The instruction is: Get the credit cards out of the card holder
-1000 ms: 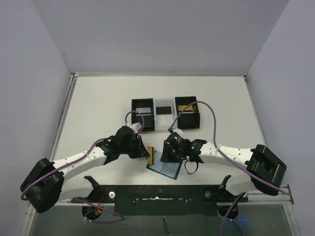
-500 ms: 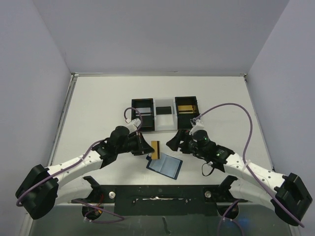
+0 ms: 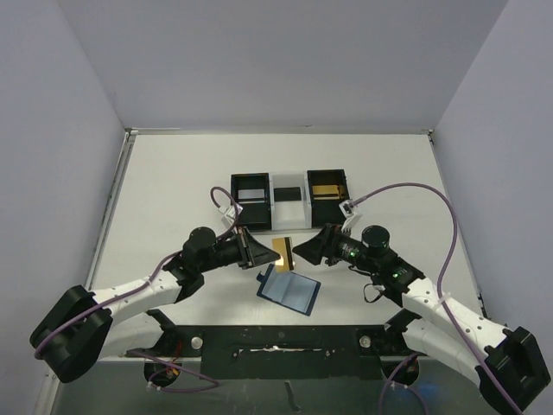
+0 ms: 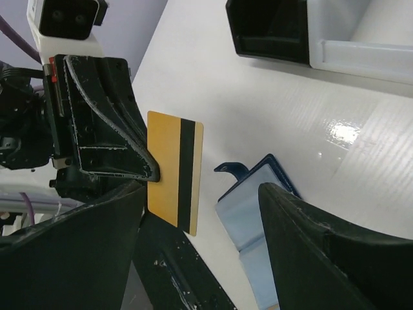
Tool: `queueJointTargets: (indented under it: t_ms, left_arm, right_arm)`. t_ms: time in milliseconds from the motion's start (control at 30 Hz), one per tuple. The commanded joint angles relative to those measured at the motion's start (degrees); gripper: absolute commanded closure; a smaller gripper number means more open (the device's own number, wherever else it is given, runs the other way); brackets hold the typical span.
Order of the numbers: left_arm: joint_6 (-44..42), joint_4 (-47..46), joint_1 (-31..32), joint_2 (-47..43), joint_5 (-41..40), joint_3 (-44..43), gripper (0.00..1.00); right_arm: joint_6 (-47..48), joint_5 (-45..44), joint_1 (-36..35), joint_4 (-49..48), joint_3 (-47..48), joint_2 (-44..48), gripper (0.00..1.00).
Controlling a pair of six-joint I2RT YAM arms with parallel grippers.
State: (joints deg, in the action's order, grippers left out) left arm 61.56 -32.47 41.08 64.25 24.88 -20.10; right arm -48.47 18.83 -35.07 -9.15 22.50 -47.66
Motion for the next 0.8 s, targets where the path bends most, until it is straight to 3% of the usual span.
queueJointTargets:
  t_ms: [0, 300, 400, 767]
  left_arm:
    - [3.9, -13.0, -0.4, 1.4, 5.0, -1.4, 1.0]
    - [4.6, -17.8, -1.0, 4.3, 12.4, -3.5, 1.0]
    - [4.1, -17.9, -1.4, 4.4, 12.7, -3.7, 1.0]
    - [4.6, -20.5, -2.3, 4.5, 15.0, -4.1, 1.0]
  right_arm:
    - [-1.2, 10.9, 1.7, -10.2, -0.7, -2.8, 0.3]
    - [-6.1, 23.5, 5.1, -21.5, -1.2, -8.1, 0.58]
    - [-8.0, 26.9, 5.7, -25.0, -0.8, -9.3, 0.62]
    - [-14.8, 33.4, 6.6, -36.7, -2.4, -14.2, 0.95]
